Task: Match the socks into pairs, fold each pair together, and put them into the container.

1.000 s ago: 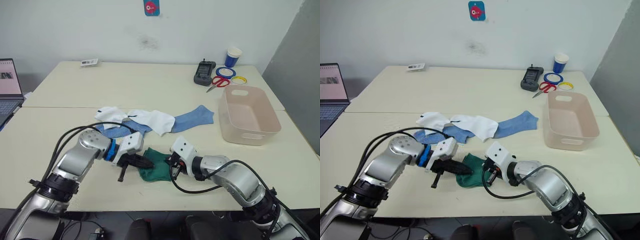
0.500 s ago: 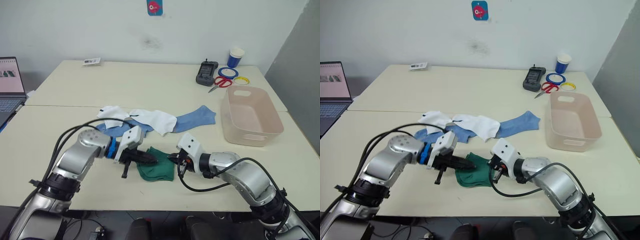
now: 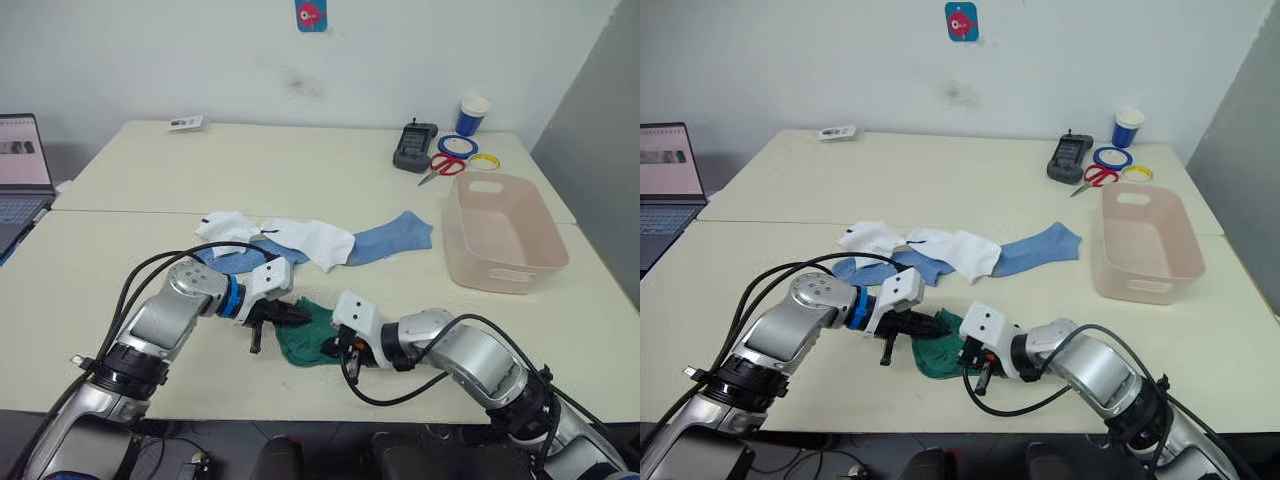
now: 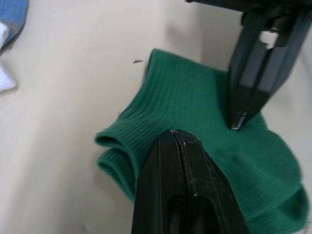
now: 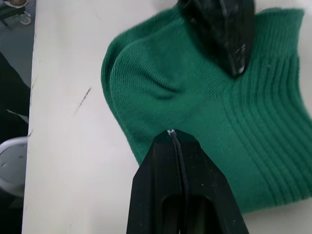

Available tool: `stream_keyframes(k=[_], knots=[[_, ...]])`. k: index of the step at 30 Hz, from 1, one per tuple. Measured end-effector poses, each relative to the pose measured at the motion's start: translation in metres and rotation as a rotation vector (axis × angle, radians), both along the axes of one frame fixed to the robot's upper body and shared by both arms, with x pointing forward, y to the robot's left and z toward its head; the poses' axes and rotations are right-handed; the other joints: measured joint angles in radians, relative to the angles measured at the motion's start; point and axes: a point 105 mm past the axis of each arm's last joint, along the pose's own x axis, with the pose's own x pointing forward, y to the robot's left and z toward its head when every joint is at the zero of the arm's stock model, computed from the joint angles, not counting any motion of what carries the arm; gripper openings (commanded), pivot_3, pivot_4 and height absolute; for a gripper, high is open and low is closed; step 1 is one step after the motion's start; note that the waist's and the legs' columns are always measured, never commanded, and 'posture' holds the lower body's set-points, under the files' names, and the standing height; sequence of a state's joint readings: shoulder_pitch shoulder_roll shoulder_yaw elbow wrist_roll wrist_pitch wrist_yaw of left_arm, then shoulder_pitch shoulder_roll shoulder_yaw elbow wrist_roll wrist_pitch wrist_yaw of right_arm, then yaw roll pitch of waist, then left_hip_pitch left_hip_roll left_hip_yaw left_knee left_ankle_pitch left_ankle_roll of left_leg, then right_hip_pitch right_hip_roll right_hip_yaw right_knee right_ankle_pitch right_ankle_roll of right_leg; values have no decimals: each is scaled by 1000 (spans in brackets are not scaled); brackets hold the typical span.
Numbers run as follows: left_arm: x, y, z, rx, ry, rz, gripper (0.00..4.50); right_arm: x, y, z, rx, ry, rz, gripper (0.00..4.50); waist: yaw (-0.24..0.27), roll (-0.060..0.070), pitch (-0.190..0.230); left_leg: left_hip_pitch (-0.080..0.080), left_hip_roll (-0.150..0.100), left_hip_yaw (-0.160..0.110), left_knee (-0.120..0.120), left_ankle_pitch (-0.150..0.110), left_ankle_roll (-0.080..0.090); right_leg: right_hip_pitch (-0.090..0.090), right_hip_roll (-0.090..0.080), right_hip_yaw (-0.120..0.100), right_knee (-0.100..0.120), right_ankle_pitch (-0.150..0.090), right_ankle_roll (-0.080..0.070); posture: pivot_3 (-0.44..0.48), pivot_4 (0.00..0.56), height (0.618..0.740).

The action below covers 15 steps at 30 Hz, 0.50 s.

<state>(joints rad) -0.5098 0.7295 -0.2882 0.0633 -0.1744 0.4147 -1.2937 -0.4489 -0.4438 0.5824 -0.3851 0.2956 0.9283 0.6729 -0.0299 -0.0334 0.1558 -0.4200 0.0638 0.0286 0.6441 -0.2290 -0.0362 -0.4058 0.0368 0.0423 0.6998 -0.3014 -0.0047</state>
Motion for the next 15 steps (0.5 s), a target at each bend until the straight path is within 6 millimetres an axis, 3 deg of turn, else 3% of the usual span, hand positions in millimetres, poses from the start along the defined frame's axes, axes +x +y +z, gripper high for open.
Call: stream_keyframes(k=[5, 9, 15], knots=[[5, 6, -6, 26, -27, 16, 0, -6, -17, -1, -5, -5, -30, 38, 0, 0, 0, 1, 0, 0, 0, 0, 0, 1, 0, 0, 0, 0, 0, 0, 150, 732], [5, 6, -2, -9, -18, 29, 0, -7, -19, 3, 10, -13, -43, 38, -1, 0, 0, 1, 0, 0, 0, 0, 0, 1, 0, 0, 0, 0, 0, 0, 150, 732], [-9, -13, 36, -144, 0, -71, 0, 12, -11, 44, 124, -111, -109, 38, -2, -1, 0, 1, 0, 0, 0, 0, 0, 0, 1, -1, 1, 0, 0, 0, 150, 732]])
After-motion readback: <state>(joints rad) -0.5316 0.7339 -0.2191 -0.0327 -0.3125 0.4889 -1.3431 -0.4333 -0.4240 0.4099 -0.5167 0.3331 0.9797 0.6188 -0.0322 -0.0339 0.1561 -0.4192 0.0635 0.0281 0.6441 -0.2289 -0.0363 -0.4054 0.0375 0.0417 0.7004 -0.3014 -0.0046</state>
